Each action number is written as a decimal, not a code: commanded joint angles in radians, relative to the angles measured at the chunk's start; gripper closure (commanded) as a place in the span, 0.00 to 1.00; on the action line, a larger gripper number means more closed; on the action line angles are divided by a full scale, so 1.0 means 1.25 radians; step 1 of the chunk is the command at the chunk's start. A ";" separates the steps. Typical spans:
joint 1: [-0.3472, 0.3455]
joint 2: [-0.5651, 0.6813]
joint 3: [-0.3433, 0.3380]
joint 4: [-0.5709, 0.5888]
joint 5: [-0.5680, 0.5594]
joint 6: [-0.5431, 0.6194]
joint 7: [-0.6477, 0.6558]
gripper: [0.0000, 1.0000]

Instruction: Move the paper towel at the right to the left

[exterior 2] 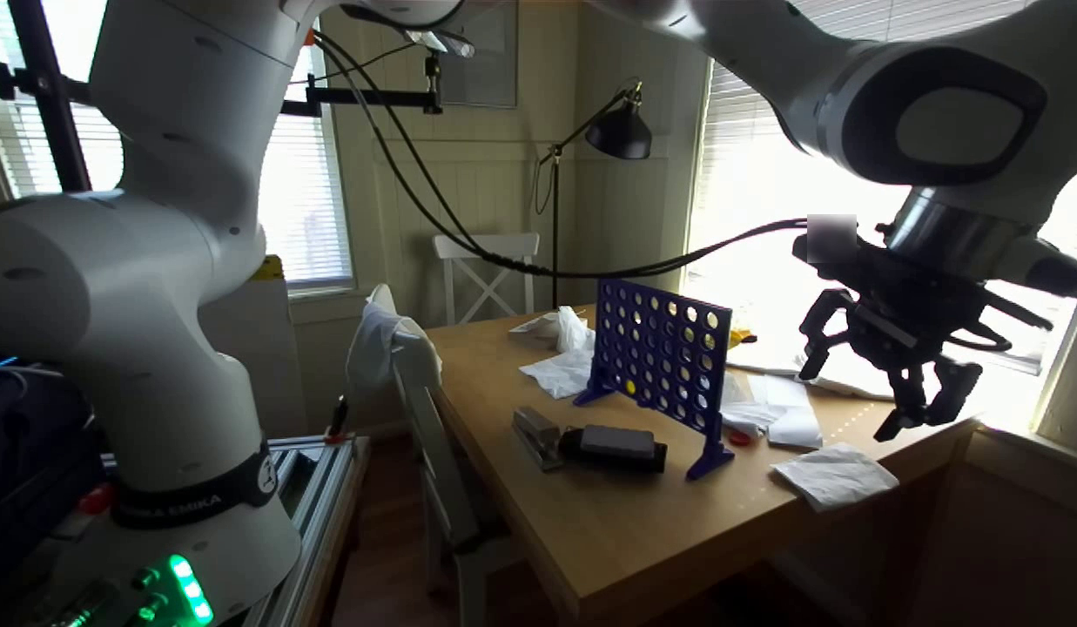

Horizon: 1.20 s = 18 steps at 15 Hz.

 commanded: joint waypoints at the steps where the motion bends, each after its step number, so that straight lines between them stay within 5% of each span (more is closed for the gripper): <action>1: -0.030 0.013 0.036 0.015 -0.005 0.000 -0.005 0.00; 7: -0.037 0.116 0.082 0.066 0.021 0.149 0.001 0.00; 18: -0.105 0.363 0.195 0.277 0.113 0.148 -0.005 0.00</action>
